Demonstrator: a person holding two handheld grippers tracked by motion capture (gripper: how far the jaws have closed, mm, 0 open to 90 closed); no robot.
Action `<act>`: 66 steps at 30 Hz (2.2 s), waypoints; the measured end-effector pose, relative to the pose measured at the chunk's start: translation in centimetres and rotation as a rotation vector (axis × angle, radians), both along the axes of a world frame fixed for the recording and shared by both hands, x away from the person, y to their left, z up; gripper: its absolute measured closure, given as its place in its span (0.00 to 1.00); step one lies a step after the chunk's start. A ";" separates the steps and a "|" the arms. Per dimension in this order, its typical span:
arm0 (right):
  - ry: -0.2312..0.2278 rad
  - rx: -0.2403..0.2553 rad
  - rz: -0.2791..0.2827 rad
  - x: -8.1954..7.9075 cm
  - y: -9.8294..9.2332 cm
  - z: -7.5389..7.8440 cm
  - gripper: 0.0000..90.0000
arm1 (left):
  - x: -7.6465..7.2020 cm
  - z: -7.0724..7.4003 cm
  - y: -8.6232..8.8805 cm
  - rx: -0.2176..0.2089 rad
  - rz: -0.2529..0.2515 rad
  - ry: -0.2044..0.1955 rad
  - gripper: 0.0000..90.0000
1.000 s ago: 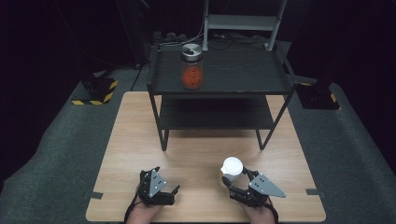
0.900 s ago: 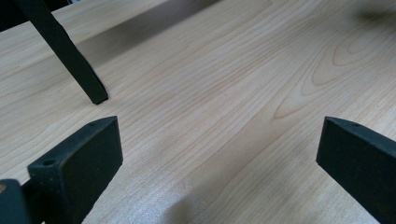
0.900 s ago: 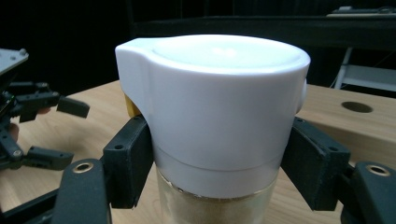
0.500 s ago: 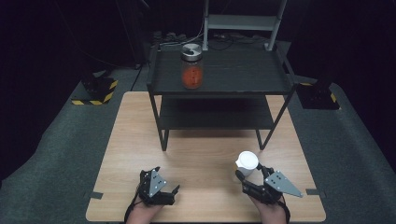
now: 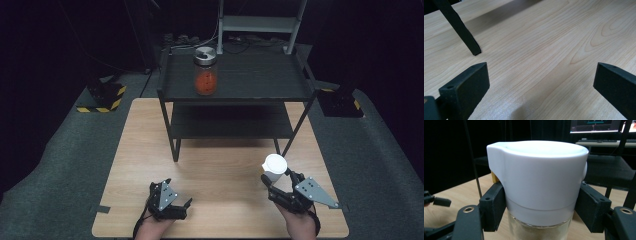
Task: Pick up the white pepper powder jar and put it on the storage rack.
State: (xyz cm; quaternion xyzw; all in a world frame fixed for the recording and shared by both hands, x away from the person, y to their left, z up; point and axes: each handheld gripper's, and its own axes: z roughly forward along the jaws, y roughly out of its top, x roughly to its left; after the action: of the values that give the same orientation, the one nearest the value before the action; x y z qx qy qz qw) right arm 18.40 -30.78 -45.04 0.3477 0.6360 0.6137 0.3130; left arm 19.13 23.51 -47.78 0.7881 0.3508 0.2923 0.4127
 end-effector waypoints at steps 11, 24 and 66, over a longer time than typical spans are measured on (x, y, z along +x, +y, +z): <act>-0.035 0.006 -0.008 0.2 -0.1 2.2 0.33 | 0.0 -0.1 0.2 -0.014 -0.002 -0.001 0.01; -0.081 0.012 -0.020 0.4 -0.1 5.0 0.33 | 0.0 -0.1 0.4 -0.019 -0.002 0.002 0.01; -0.176 0.048 -0.061 3.0 0.8 13.9 0.33 | 0.3 -0.1 0.8 -0.033 -0.031 0.009 0.01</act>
State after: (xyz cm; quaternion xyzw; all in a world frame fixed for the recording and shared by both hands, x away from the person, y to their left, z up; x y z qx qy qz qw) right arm 21.36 -29.97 -31.14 0.3189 0.5803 0.6470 0.3780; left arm 19.44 24.35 -47.86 0.7880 0.3454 0.2764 0.4283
